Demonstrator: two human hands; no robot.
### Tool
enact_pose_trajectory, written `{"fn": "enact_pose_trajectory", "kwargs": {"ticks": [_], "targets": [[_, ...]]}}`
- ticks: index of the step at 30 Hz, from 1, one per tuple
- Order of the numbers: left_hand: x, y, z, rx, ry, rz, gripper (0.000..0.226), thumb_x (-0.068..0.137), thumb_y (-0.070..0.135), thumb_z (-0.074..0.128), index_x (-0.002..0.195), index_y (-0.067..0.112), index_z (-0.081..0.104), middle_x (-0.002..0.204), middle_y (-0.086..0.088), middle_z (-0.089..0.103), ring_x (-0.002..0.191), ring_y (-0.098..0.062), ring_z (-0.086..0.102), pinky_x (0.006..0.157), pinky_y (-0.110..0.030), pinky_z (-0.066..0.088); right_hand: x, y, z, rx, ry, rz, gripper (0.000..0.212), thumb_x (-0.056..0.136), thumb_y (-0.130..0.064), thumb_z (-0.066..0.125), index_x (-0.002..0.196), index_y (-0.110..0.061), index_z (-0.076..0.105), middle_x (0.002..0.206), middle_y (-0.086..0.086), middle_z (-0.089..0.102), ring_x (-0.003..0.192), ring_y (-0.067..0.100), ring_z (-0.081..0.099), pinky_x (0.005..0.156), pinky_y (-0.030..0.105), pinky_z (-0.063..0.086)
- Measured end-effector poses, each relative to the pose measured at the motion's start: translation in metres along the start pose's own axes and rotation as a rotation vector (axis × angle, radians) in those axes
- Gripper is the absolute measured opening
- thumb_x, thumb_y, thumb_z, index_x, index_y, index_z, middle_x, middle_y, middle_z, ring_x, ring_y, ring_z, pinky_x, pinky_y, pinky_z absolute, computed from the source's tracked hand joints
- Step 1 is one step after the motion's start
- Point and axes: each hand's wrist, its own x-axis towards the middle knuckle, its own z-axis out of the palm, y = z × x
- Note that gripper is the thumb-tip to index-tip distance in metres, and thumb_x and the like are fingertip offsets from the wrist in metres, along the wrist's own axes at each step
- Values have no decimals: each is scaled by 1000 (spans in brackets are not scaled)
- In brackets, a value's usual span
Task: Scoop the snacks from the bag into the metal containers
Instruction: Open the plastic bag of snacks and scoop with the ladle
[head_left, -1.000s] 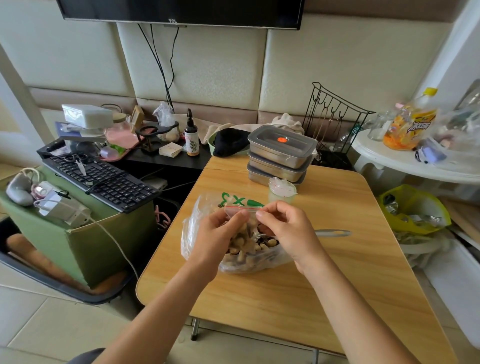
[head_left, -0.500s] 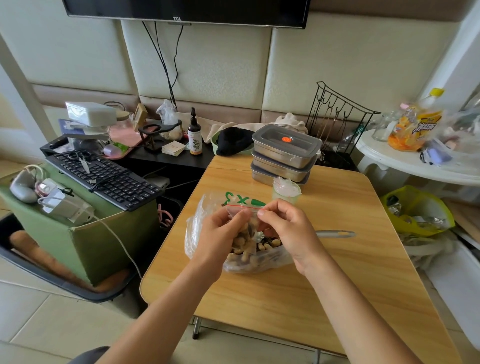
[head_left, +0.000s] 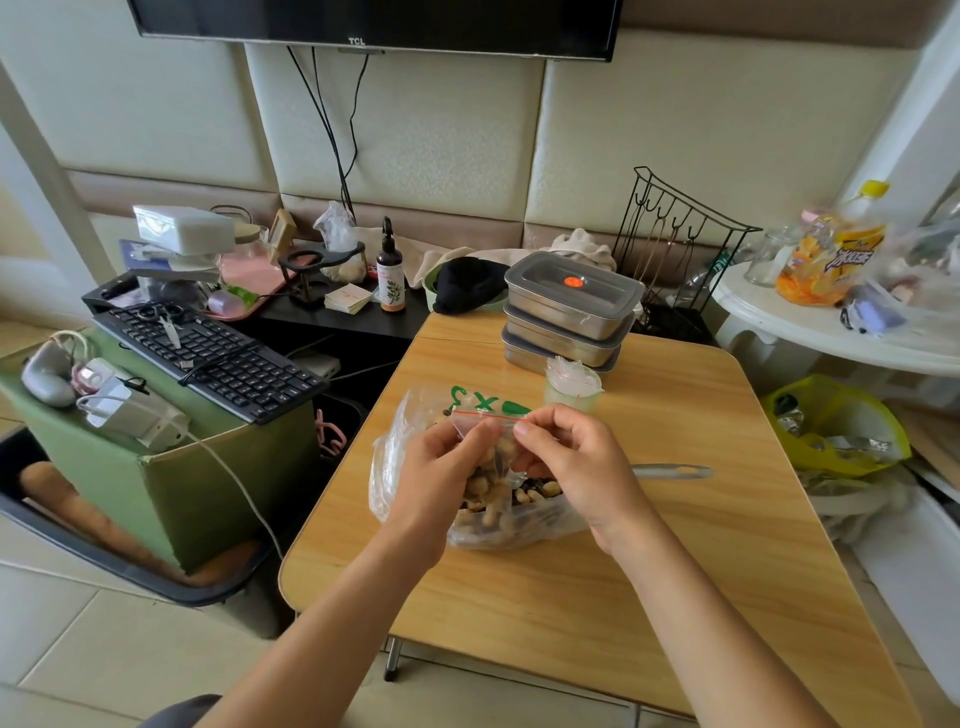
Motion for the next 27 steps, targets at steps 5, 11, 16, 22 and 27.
{"fn": "enact_pose_trajectory", "kwargs": {"ticks": [5, 11, 16, 22, 27], "targets": [[0, 0, 1, 9, 2, 13, 18, 100, 24, 66, 105, 11, 77, 97, -15, 78, 96, -38, 73, 77, -40, 60, 0, 1, 0, -22, 24, -19, 10, 98, -18, 70, 91, -12, 73, 85, 9, 76, 87, 35, 72, 80, 46, 62], [0, 1, 2, -10, -21, 6, 19, 100, 19, 65, 102, 3, 75, 97, -31, 71, 73, -33, 68, 60, -31, 60, 1, 1, 1, -25, 39, -26, 9, 98, -13, 69, 90, -11, 72, 82, 9, 76, 80, 28, 74, 83, 49, 63], [1, -2, 3, -12, -4, 12, 18, 100, 21, 66, 102, 6, 76, 98, -27, 72, 75, -28, 68, 59, -29, 58, 0, 1, 1, -31, 46, -37, 11, 97, -15, 70, 87, -12, 72, 81, 8, 76, 84, 33, 73, 84, 52, 62], [2, -5, 4, 20, 22, 19, 16, 101, 23, 65, 105, 13, 76, 95, -13, 78, 88, -32, 74, 72, -38, 62, 0, 2, 1, -142, 49, -104, 13, 97, -21, 69, 84, -20, 72, 82, 6, 75, 81, 29, 72, 81, 55, 60], [1, -2, 4, 13, 18, 14, 18, 102, 25, 63, 105, 15, 78, 95, -12, 79, 90, -36, 74, 74, -42, 63, 0, -1, -1, -141, 37, -90, 10, 99, -20, 70, 91, -18, 76, 83, 4, 77, 79, 22, 75, 80, 51, 62]]}}
